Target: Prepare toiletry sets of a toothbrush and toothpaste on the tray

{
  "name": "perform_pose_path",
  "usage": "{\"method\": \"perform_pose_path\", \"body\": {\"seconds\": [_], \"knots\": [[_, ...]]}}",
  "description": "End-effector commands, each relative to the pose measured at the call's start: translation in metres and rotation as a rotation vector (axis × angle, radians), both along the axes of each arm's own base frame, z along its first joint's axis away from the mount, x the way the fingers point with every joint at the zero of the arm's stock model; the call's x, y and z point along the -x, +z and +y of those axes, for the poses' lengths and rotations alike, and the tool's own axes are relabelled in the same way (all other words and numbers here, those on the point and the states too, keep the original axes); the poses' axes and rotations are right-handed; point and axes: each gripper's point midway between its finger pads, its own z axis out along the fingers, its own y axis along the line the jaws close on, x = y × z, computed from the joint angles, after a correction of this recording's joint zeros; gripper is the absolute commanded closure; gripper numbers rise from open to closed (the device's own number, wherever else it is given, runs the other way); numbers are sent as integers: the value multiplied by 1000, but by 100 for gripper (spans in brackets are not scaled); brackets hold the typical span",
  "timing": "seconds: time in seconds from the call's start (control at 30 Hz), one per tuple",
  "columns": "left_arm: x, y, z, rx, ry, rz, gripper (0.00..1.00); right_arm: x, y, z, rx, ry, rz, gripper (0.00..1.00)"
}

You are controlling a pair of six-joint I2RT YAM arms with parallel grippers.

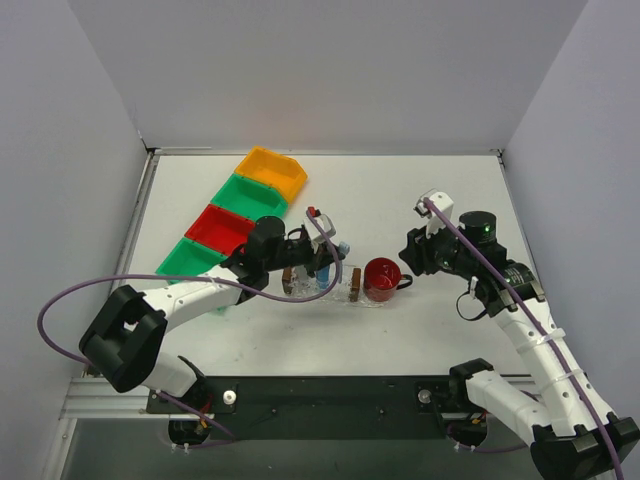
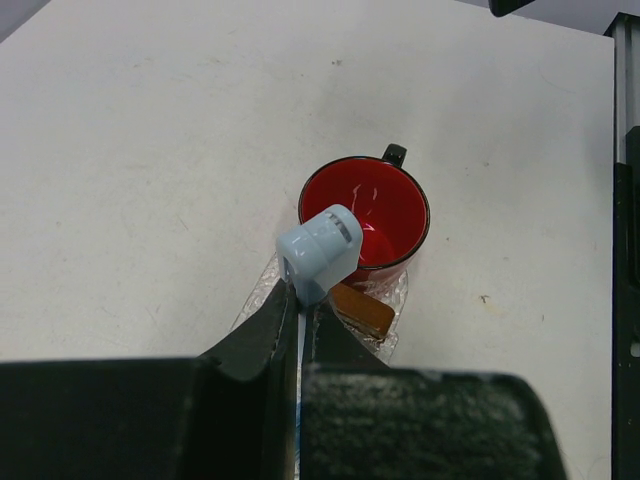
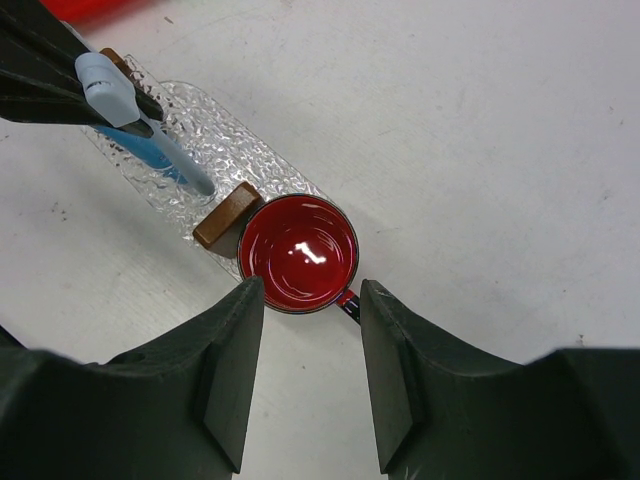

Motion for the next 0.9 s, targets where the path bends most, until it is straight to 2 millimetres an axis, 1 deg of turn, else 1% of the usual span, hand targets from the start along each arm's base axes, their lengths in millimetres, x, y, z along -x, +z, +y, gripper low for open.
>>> {"method": "perform_pose_path", "body": {"seconds": [0.0, 0.57, 0.87], "knots": [[-6, 11, -5, 54, 19, -33, 100, -5, 2, 4, -15, 23, -21, 61], [-8, 0, -6, 33, 20, -14, 100, -4, 0, 3, -9, 22, -17, 62], [-8, -2, -6, 20, 12, -16, 100, -4, -3, 4, -4, 26, -14, 61]]}}
